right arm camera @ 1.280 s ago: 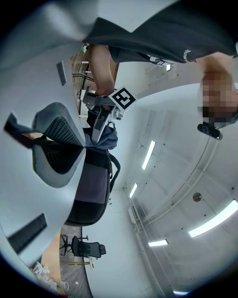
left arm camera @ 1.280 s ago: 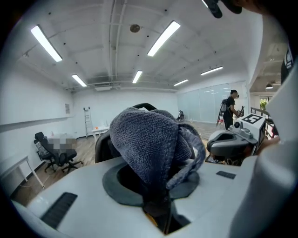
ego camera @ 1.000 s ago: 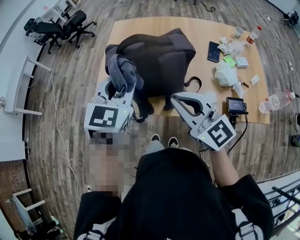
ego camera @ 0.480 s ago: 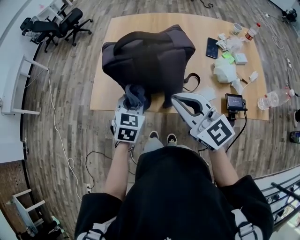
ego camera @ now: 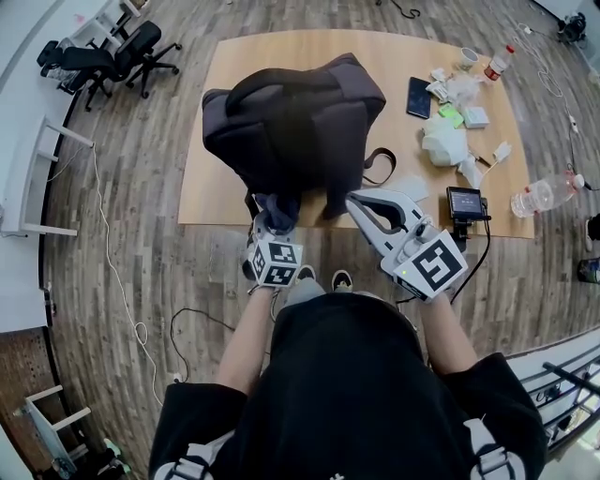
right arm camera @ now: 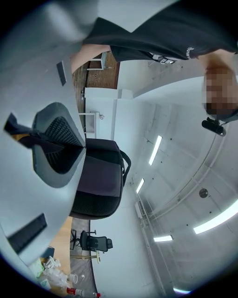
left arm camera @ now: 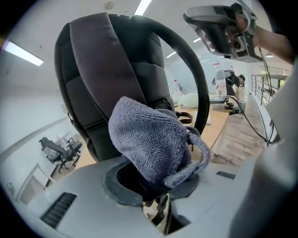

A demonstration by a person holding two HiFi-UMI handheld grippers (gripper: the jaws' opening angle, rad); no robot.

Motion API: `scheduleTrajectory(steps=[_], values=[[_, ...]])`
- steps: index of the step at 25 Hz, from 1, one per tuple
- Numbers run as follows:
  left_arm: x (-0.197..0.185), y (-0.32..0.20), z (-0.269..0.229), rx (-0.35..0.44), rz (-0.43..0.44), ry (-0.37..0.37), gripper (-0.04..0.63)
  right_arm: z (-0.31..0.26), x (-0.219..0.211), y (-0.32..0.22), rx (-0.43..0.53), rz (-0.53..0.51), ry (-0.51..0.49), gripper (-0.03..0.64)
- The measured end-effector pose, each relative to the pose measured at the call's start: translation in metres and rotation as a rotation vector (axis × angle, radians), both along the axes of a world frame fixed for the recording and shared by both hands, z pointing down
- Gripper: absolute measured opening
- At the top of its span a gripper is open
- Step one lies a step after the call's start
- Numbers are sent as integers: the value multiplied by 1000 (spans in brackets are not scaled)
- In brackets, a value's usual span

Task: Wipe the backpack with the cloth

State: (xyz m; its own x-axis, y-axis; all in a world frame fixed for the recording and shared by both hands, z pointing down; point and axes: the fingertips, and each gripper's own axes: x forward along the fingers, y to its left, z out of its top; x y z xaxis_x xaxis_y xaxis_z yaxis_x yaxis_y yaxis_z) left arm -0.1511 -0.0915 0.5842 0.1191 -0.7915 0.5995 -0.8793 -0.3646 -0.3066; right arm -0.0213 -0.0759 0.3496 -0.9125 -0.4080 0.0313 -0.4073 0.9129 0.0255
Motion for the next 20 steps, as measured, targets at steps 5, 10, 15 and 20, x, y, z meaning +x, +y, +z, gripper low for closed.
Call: scheduleTrajectory(steps=[5, 10, 15, 20], values=[[6, 15, 13, 24, 13, -18, 98, -2, -2, 2, 2, 1, -2, 9], [1, 18, -5, 7, -43, 73, 98, -6, -2, 6, 18, -9, -1, 9], [-14, -13, -119, 119, -108, 168, 98, -10, 0, 2, 18, 13, 7, 9], [-9, -24, -230, 257, -56, 207, 98, -10, 2, 5, 26, 2, 10, 9]])
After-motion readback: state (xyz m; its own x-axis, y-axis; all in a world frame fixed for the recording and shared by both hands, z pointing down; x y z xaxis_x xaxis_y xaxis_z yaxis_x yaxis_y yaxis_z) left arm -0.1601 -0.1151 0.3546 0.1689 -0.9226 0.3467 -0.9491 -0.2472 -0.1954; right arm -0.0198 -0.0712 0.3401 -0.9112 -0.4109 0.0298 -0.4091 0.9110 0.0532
